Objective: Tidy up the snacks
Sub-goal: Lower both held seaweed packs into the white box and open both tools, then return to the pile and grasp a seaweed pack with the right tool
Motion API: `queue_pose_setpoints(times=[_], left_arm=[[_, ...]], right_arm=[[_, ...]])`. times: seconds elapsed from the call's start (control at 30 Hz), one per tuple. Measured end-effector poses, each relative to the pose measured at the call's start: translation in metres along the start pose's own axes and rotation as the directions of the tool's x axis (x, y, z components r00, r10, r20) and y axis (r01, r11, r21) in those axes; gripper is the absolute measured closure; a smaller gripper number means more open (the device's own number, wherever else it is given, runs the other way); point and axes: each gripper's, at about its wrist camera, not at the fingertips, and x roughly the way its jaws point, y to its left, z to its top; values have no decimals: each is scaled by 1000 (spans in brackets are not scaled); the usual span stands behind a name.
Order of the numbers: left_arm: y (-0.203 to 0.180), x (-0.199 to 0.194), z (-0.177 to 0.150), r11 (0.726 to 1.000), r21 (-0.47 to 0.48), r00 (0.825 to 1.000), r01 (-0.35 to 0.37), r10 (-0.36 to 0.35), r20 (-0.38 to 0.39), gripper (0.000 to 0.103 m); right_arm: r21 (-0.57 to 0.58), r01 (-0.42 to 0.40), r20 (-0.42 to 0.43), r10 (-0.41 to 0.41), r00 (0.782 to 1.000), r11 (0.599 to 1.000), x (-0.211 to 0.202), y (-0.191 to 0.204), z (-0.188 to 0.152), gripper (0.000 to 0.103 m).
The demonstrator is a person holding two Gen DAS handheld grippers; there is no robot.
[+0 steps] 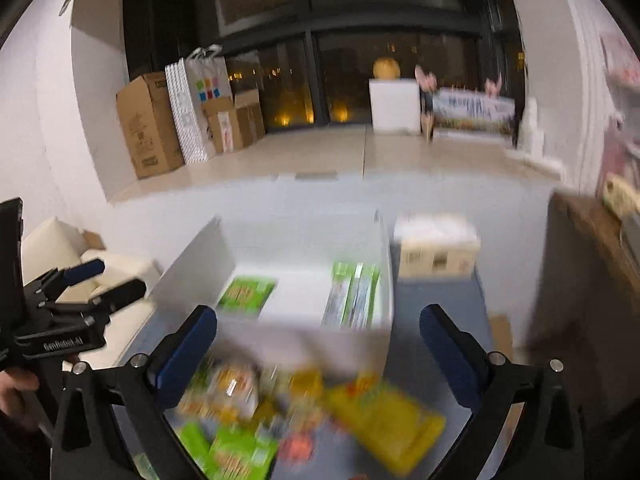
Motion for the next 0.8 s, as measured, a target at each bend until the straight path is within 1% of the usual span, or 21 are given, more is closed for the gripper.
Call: queue_pose_setpoints(times=[0.07, 0.13, 0.23, 0.27, 0.33, 0.37, 0.47, 0.53, 0.6, 0.63, 0.67, 0.73, 0.8], left_arm=[[3, -21, -21, 1000, -16, 1000, 22, -22, 0, 0], [5, -41, -45, 999, -24, 1000, 29, -29, -3, 0], [7, -63, -77, 999, -33, 1000, 17, -17, -17, 0], [9, -70, -88, 999, -43, 999, 24, -25, -22, 0], [14, -80, -107, 996, -69, 998, 61, -64, -31, 0], [15, -83, -113, 994, -75, 996, 74, -77, -36, 0], [17, -92, -130, 995, -71, 995, 76, -80, -54, 0], [19, -99, -136, 997, -57, 997, 58, -60, -47, 0], [21, -103, -141, 998, -49, 998, 44, -47, -46, 0], [23, -103, -142, 998, -49, 998, 39, -42, -46, 0], [24, -103, -143, 998, -49, 998, 38, -41, -49, 0], [27, -103, -146, 998, -45, 998, 31, -34, -55, 0], [27, -103, -149, 1000, -27, 998, 15, -17, -54, 0]], right_arm=[[58, -13, -37, 15, 999, 998, -11, 4, -25, 0], [91, 7, -66, -1, 998, 996, -18, 10, -49, 0], [131, 42, -87, -31, 996, 990, -26, 18, -87, 0], [138, 42, -97, -29, 995, 989, -26, 20, -96, 0], [142, 40, -131, -21, 991, 989, -24, 30, -119, 0], [129, 48, -156, -28, 987, 991, -21, 38, -130, 0], [66, 71, -176, -58, 983, 995, -16, 58, -146, 0], [-10, 103, -195, -103, 976, 995, -6, 73, -151, 0], [-49, 96, -214, -104, 971, 994, 3, 81, -156, 0], [-68, 105, -220, -118, 968, 992, 8, 84, -158, 0], [-98, 127, -221, -147, 964, 987, 13, 88, -160, 0], [-155, 185, -228, -218, 949, 970, 25, 95, -165, 0], [-162, 169, -250, -206, 946, 972, 33, 96, -170, 0]])
